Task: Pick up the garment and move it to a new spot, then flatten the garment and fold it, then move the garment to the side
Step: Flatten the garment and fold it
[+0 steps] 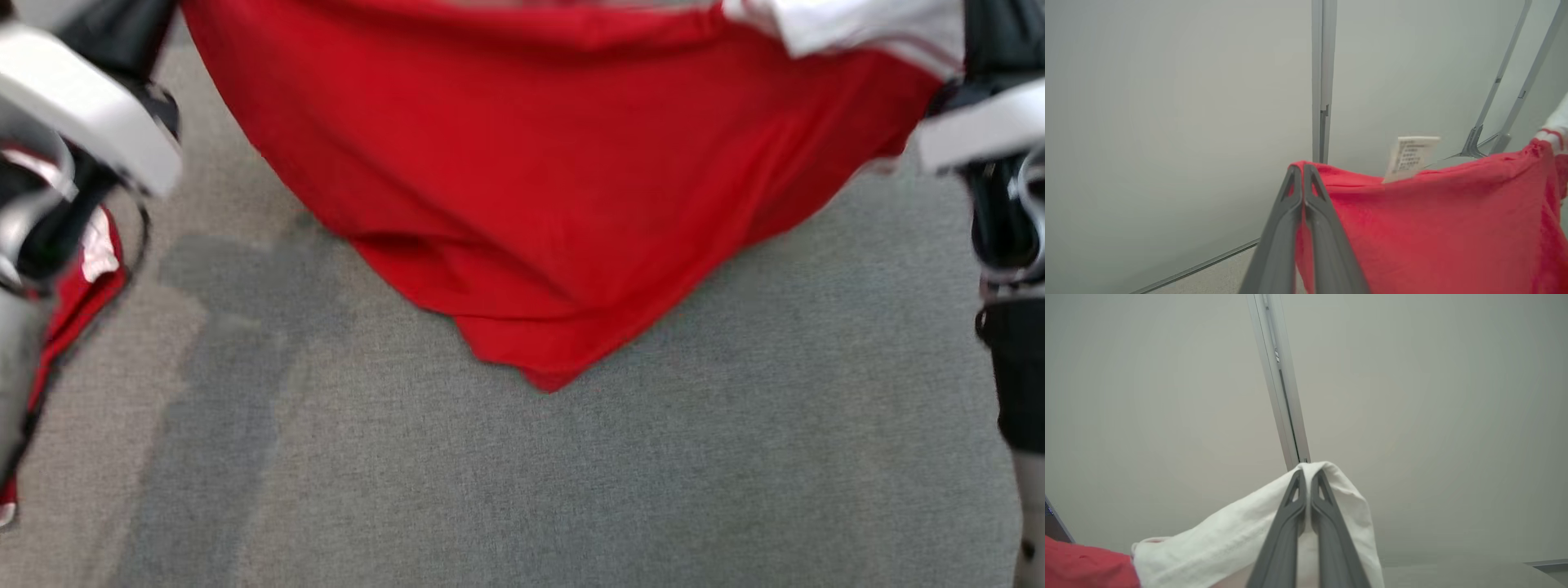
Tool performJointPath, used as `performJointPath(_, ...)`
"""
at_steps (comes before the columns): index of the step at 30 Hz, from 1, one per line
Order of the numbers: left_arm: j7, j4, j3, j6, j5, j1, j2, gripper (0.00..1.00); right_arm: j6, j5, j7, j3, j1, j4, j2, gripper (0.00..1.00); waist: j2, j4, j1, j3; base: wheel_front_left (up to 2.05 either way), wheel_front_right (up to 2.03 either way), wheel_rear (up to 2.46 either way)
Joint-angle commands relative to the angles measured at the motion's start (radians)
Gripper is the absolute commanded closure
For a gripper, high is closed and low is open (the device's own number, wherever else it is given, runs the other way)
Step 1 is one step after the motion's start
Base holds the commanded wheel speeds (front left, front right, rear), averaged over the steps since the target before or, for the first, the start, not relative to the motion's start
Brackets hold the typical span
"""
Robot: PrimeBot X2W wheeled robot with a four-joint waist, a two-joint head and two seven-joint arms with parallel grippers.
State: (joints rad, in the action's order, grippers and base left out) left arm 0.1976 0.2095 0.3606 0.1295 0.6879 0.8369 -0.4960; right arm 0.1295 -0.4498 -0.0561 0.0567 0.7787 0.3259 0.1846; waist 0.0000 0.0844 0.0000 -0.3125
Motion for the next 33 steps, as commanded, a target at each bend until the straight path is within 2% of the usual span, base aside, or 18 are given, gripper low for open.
performJointPath(1,-0.01,0.035,0.015,0.001,0.018,0.074,-0.023,1.0,0.002,-0.008,-0.016,0.005,0.071,0.028,0.004,1.0,0.0,-0.007,0.0,-0.069,0.0,0.0,0.0)
performJointPath(12,-0.085,0.283,0.165,0.001,0.142,0.544,-0.121,1.0,0.001,0.019,-0.11,0.02,0.557,0.245,0.036,1.0,0.0,-0.006,0.0,-0.26,0.0,0.0,0.0)
performJointPath(21,-0.163,0.461,0.234,0.001,0.171,0.859,-0.131,1.0,0.001,0.078,-0.164,-0.004,0.905,0.435,0.027,1.0,0.0,-0.009,0.0,-0.352,0.0,0.0,0.0)
performJointPath(28,-0.207,0.563,0.288,0.0,0.199,0.987,-0.111,1.0,0.001,0.141,-0.207,-0.031,1.041,0.463,0.02,1.0,0.0,-0.014,0.0,-0.381,0.0,0.0,0.0)
performJointPath(33,-0.213,0.595,0.358,0.0,0.268,1.01,-0.103,1.0,0.001,0.199,-0.211,-0.057,1.035,0.422,-0.012,1.0,0.0,-0.014,0.0,-0.39,0.0,0.0,0.0)
